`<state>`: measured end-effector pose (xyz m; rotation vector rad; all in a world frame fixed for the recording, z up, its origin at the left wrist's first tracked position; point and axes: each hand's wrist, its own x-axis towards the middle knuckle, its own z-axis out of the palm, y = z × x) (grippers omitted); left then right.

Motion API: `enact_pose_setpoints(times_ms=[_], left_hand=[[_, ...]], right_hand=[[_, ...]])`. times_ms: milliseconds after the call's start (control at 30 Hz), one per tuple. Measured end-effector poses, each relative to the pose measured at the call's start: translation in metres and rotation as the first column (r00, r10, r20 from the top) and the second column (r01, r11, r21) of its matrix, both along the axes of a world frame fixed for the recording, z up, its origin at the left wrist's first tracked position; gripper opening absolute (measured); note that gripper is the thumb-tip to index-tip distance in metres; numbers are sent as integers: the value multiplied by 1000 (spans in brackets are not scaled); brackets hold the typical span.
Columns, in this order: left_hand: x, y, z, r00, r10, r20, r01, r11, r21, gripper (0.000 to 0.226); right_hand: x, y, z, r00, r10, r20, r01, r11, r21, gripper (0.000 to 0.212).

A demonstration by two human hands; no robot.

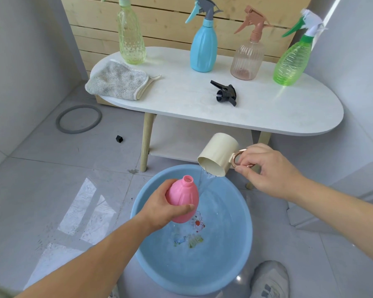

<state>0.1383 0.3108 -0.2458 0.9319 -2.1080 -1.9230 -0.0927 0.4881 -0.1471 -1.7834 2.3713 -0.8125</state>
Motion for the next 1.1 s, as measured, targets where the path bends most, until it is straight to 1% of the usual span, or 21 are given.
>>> enact_pose_setpoints(times_ms=[133,267,333,400,433,467,500,533,567,633,667,733,800,867,900,1000,1100], left_hand=[[-2,2,3,1000,-12,-1,12,1000,-3,66],[-6,5,11,1000,-15,-20,15,1000,-8,70],[-9,5,16,999,-19,-30,19,1000,-18,71],[-12,5,24,999,-22,-43,21,999,-29,71],[-14,4,28,998,-24,-51,23,999,-33,71],[-16,4,33,998,-27,-61,25,999,-43,70],[-18,3,39,997,-34,-71,30,998,-53,68],[-19,2,44,996,-34,-79,30,998,-58,66],[-20,1,49,995,-34,-92,28,998,-63,66],[-22,1,59,993,-29,-118,21,997,-71,67],[-24,1,65,992,-29,-127,20,997,-76,67],[-28,0,74,990,-48,-132,35,994,-100,69],[-31,-1,82,988,-75,-135,59,991,-121,73],[-37,-1,92,984,-101,-143,82,988,-134,76],[-40,-2,99,983,-111,-147,91,986,-139,76],[-50,-6,119,978,-138,-159,114,982,-149,75],[-61,-10,138,973,-162,-163,142,982,-127,74]], right_hand=[[-5,3,5,978,98,-183,-110,992,-56,30],[-6,6,12,925,140,-353,-187,977,-103,27],[-6,5,14,901,159,-403,-220,969,-109,24],[-5,6,18,898,159,-410,-224,968,-114,24],[-3,7,20,915,146,-377,-204,971,-121,25],[-1,8,23,944,116,-308,-164,977,-137,26],[2,8,29,979,58,-194,-88,985,-151,27],[5,7,33,999,-8,-42,1,988,-156,26],[7,7,38,992,-75,103,91,983,-157,24],[4,3,47,927,-196,320,261,949,-176,22],[0,1,51,875,-237,422,338,923,-183,24],[-12,-1,60,740,-276,613,471,863,-180,30],[-26,-3,69,600,-281,749,573,804,-157,31],[-46,-2,79,467,-272,841,663,737,-130,30],[-58,-1,84,423,-269,865,694,710,-119,29],[-91,5,92,351,-311,883,751,657,-67,28],[-119,9,92,315,-385,867,775,632,-1,23]])
